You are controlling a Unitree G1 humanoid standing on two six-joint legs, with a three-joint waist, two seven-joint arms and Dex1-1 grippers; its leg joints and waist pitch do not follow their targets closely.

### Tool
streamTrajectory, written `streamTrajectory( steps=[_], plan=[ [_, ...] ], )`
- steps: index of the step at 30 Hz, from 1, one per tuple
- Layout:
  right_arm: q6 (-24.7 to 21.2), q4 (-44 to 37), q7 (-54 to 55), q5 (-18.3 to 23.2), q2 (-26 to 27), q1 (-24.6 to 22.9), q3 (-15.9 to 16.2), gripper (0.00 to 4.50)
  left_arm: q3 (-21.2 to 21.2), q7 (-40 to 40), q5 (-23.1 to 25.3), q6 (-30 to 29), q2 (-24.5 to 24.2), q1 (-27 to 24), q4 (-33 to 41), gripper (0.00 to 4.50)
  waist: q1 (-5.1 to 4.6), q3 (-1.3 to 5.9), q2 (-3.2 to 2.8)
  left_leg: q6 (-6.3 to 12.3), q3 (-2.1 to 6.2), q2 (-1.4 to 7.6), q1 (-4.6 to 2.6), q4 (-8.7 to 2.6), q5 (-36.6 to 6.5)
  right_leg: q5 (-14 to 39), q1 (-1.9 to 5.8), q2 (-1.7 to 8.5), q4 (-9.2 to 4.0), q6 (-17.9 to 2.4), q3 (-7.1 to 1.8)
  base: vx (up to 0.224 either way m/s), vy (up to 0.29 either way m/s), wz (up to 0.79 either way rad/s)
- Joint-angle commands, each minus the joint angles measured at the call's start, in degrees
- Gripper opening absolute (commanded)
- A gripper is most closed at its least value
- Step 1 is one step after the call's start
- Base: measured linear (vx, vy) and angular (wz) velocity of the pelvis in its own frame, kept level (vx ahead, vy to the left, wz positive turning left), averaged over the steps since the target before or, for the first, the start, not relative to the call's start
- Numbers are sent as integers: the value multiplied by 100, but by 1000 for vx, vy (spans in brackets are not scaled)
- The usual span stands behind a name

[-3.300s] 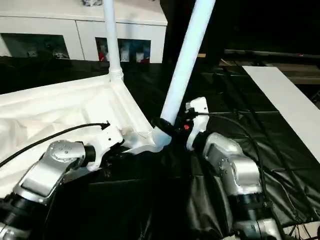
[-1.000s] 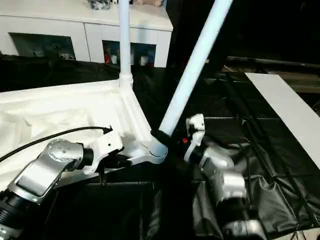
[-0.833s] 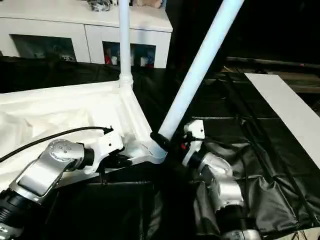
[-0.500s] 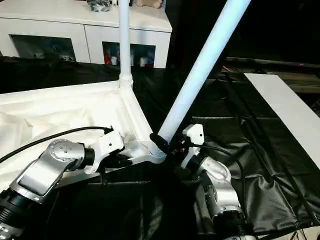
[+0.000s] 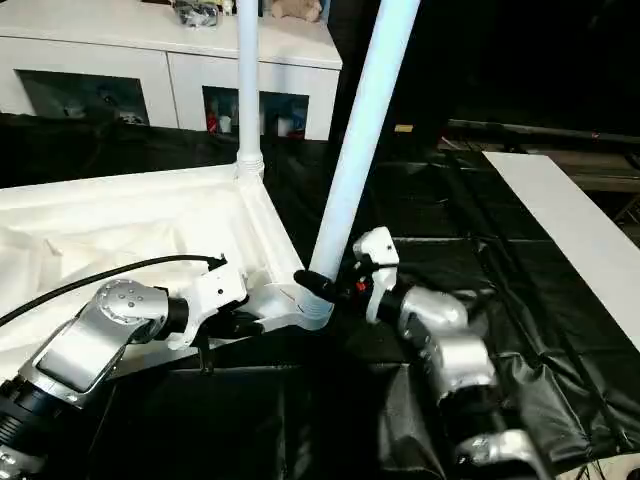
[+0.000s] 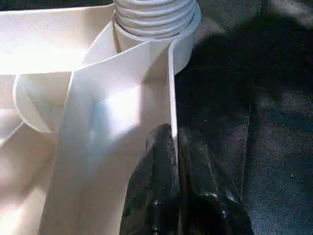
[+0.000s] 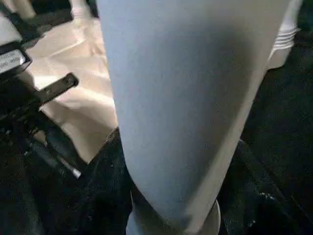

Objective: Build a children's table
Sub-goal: Insert table leg to table base

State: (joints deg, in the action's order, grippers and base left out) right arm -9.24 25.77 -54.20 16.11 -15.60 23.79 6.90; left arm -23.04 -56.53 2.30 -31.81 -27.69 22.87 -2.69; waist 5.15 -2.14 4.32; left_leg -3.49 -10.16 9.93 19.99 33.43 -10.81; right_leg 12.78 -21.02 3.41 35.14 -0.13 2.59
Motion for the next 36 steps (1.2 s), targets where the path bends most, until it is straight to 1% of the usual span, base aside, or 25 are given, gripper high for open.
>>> streamTrajectory(
  steps=[1, 3, 5, 6, 9, 12, 13, 14, 17, 20, 21, 23, 24, 25, 26, 27, 28, 29, 30, 31, 32, 33, 34, 35, 36],
  plan=[
    [-502, 268, -225, -133, -135, -255, 256, 188, -167, -35, 74, -42, -66, 58, -54, 0, -18, 164, -100, -152, 185, 391, -76, -539, -2135, 2025, 17, 537, -550, -952, -315, 0, 0, 0],
    [-631, 188, -419, -69, -181, -350, 303, 188, -163, -34, 74, -36, -82, 54, -58, 0, -3, 169, -100, -121, 170, 394, -85, -536, -2019, 1799, 18, 526, -537, -1000, -317, 0, 0, 0],
    [-655, 180, -472, -70, -186, -387, 308, 188, -162, -35, 74, -38, -89, 48, -50, 0, 5, 180, -92, -109, 157, 391, -92, -528, -1958, 1689, 20, 524, -531, -1029, -317, 0, 0, 0],
    [-599, 219, -484, -109, -186, -424, 309, 188, -159, -37, 74, -40, -98, 41, -42, 0, 11, 178, -96, -98, 151, 392, -96, -530, -1910, 1603, 18, 519, -530, -1055, -318, 0, 0, 0],
    [-581, 315, -434, -122, -187, -450, 307, 188, -144, -51, 65, -41, -117, 31, -32, 0, -1, 184, -97, -110, 162, 391, -65, -542, -1834, 1476, 56, 515, -505, -1085, -302, 0, 0, 0],
    [-600, 328, -426, -153, -192, -456, 328, 188, -142, -70, 53, -37, -127, 28, -34, 0, -4, 175, -96, -144, 169, 392, -75, -546, -1992, 1745, 42, 524, -533, -1042, -304, 0, 0, 0],
    [-587, 367, -347, -265, -199, -448, 384, 188, -147, -108, 31, -23, -145, 28, -42, 0, -7, 168, -103, -160, 177, 394, -80, -551, -2072, 1881, 33, 528, -547, -1010, -305, 0, 0, 0],
    [-587, 367, -347, -265, -199, -448, 384, 188, -147, -108, 31, -23, -145, 28, -42, 0, -8, 172, -99, -170, 180, 395, -83, -549, -2087, 1912, 31, 530, -549, -999, -305, 0, 0, 0],
    [-511, 542, -119, -436, -181, -361, 379, 188, -137, -116, 32, 29, -187, 33, -82, 0, -17, 174, -100, -196, 189, 396, -77, -558, -2105, 1897, 29, 526, -542, -998, -304, 0, 0, 0],
    [-442, 728, 233, -579, -130, -272, 321, 188, -89, -38, 64, 63, -195, 50, -164, 0, -33, 157, -103, -239, 200, 395, -85, -565, -2284, 2152, 10, 535, -568, -947, -305, 0, 0, 0],
    [-438, 744, 271, -587, -122, -266, 312, 188, -83, -26, 66, 62, -193, 52, -172, 0, -42, 145, -106, -258, 204, 390, -92, -566, -2397, 2318, -11, 537, -586, -917, -307, 0, 0, 0],
    [-367, 975, 769, -706, 3, -190, 229, 188, -21, 167, 106, -9, -97, 95, -297, 0, -67, 108, -102, -305, 231, 374, -112, -568, -2736, 2934, -52, 555, -650, -769, -298, 0, 0, 0],
    [-282, 1214, 1246, -836, 126, -113, 169, 188, 35, 371, 141, -106, 26, 151, -431, 0, -96, 65, -96, -346, 262, 366, -149, -571, -3055, 3538, -99, 571, -711, -597, -276, -54, 4, -11],
    [-187, 1475, 1810, -927, 287, -5, 70, 188, 98, 628, 170, -239, 220, 241, -597, 0, -132, 53, -102, -407, 313, 351, -174, -570, -3319, 4055, -111, 588, -772, -405, -228, -54, 4, -11],
    [-146, 1636, 2165, -955, 395, 70, -8, 188, 140, 794, 183, -319, 351, 305, -709, 0, -160, 51, -99, -445, 333, 347, -193, -568, -3432, 4249, -121, 589, -802, -323, -198, -69, 14, -16],
    [-110, 1819, 2590, -953, 531, 165, -125, 188, 202, 1023, 203, -418, 525, 392, -851, 0, -216, 65, -156, -523, 412, 334, -267, -555, -3852, 4438, -107, 574, -888, -184, -43, -84, 29, -15],
    [-64, 2005, 2981, -925, 665, 262, -250, 188, 268, 1250, 214, -502, 700, 485, -990, 0, -267, 52, -178, -532, 424, 341, -276, -583, -4016, 4299, -95, 554, -906, -197, 14, -84, 29, -15],
    [-64, 2005, 2981, -925, 665, 262, -250, 188, 268, 1250, 214, -502, 700, 485, -990, 0, -322, 48, -203, -564, 471, 357, -248, -639, -4231, 4120, -34, 536, -897, -202, 109, -84, 50, -14],
    [-10, 2250, 3440, -839, 842, 400, -418, 188, 346, 1511, 209, -592, 940, 627, -1176, 0, -337, 31, -309, -646, 508, 422, -194, -839, -4888, 3397, 110, 395, -788, -289, 277, -134, 54, -13],
    [38, 2447, 3848, -770, 982, 519, -550, 188, 383, 1703, 208, -650, 1130, 750, -1315, 0, -249, 40, -377, -684, 439, 537, 282, -1315, -5440, 1921, 583, 251, 153, -449, 290, -134, 54, -13],
    [54, 2526, 3987, -734, 1044, 569, -599, 188, 388, 1770, 211, -664, 1206, 804, -1367, 0, -62, 81, -397, -660, 245, 471, 385, -1405, -5542, 1167, 623, 152, 384, -447, 337, -136, 12, 16],
    [112, 2794, 4431, -595, 1266, 745, -768, 188, 391, 1993, 224, -700, 1453, 989, -1537, 0, 62, 101, -255, -528, -87, 340, 117, -1413, -5003, 1393, 302, 144, 385, -445, 162, -7, -71, 16],
    [134, 2877, 4545, -547, 1338, 802, -818, 188, 383, 2054, 231, -698, 1518, 1045, -1585, 0, -49, 182, 142, -429, 211, 237, -415, -193, -3177, 4340, -333, 956, -728, -347, -234, -7, -71, 16],
    [198, 3024, 4779, -505, 1478, 923, -891, 188, 386, 2148, 234, -710, 1668, 1145, -1643, 0, -57, 140, 131, -196, 200, 145, -445, 300, -2039, 5365, -432, 1209, -1072, -265, -304, -4, -62, -27],
    [219, 3156, 5036, -432, 1623, 1044, -994, 188, 378, 2211, 233, -758, 1812, 1232, -1641, 0, 0, 112, 33, -73, 424, 258, 186, 89, -623, 5064, 186, 1314, -853, -376, -374, 7, 21, -45]
  ],
)
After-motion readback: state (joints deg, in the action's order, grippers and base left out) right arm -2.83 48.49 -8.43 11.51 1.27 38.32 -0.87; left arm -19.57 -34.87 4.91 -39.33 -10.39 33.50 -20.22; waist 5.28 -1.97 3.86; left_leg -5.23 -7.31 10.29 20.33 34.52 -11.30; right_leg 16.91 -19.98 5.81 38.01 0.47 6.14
